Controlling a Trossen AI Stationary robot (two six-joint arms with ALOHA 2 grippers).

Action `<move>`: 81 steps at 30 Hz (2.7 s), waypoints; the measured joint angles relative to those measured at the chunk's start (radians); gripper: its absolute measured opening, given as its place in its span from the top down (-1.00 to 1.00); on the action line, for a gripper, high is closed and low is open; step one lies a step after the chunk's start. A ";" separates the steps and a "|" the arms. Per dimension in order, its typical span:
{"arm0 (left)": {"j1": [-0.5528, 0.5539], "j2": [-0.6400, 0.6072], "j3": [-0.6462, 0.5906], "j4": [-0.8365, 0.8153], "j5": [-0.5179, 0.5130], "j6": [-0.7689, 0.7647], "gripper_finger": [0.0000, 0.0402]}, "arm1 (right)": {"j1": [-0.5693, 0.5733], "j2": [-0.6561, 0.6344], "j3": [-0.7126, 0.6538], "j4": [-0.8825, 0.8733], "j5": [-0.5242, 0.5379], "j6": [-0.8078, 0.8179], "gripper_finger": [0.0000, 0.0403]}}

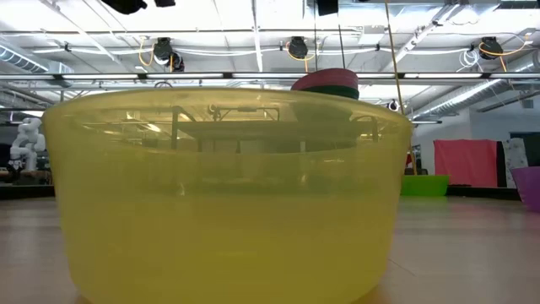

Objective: Place and stack bowls onto a shelf
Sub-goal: Stack the left orange bowl on top of the pink bowl on the shelf

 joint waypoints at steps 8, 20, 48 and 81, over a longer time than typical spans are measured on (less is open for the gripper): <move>0.037 -0.068 0.000 -0.003 -0.018 0.018 0.64 | -0.165 -0.051 0.000 0.002 0.040 0.134 1.00; 0.100 -0.145 0.000 -0.012 -0.016 0.018 0.64 | -0.488 -0.153 0.001 -0.033 0.056 0.229 1.00; 0.187 -0.144 0.000 -0.253 0.066 0.141 0.64 | -0.792 -0.281 0.001 -0.439 0.211 -0.009 1.00; 0.185 -0.144 0.000 -0.253 0.066 0.132 0.64 | -0.474 -0.558 0.054 -1.296 1.042 -0.173 1.00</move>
